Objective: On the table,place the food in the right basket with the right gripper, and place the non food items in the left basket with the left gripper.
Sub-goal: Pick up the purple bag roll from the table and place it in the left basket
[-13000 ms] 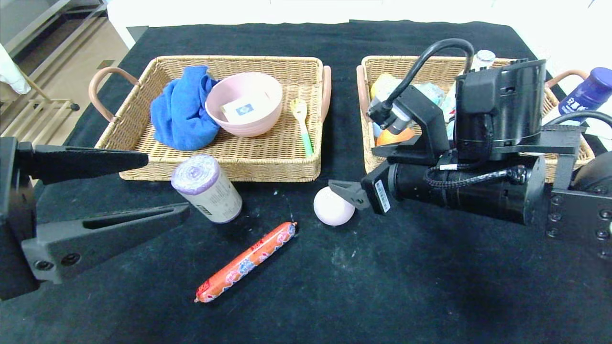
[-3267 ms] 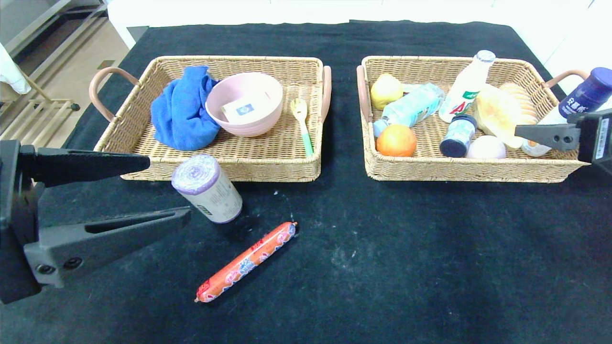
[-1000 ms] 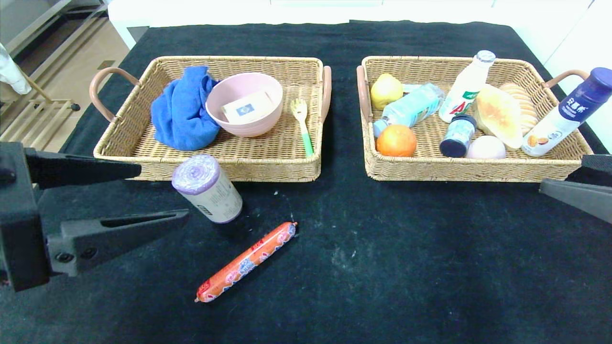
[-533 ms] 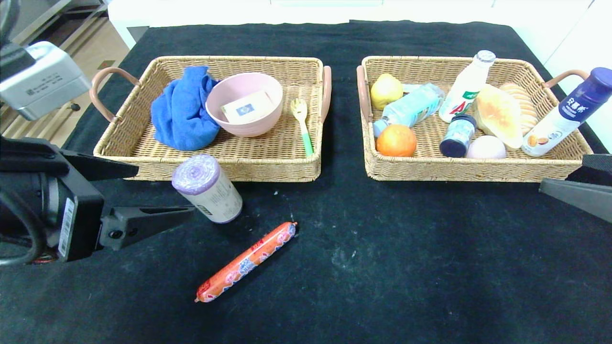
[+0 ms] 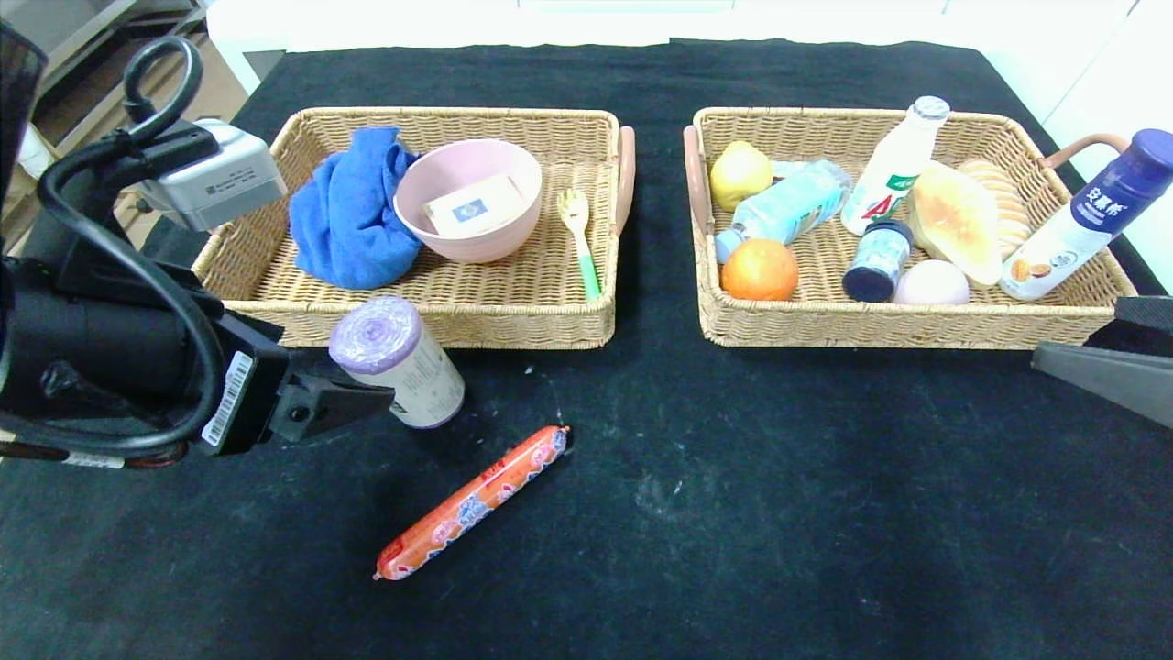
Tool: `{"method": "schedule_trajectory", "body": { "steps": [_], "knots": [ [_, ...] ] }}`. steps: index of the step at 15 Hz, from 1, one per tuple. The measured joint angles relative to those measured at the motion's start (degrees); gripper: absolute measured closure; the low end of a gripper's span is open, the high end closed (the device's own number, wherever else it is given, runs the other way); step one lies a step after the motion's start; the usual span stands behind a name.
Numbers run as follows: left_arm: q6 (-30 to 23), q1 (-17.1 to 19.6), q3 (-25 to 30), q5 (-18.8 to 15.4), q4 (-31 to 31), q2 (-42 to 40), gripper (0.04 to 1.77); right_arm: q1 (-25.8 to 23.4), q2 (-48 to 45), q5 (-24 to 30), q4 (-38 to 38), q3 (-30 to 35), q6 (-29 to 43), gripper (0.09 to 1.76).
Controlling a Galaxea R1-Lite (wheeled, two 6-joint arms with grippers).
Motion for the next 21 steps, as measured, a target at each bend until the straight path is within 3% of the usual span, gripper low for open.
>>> {"method": "schedule_trajectory", "body": {
  "steps": [4,11,21],
  "knots": [
    [-3.3,0.2,-2.2,2.8,0.1,3.9,0.09,0.0,0.2,0.0,0.0,0.0,0.0,0.14],
    [-6.8,2.0,-6.1,2.6,-0.1,10.3,0.09,-0.1,0.3,0.0,0.0,0.1,0.0,0.14],
    [-7.8,3.0,-8.3,1.8,-0.5,15.8,0.09,-0.3,0.4,0.0,-0.1,0.0,0.0,0.14]
  ]
}}
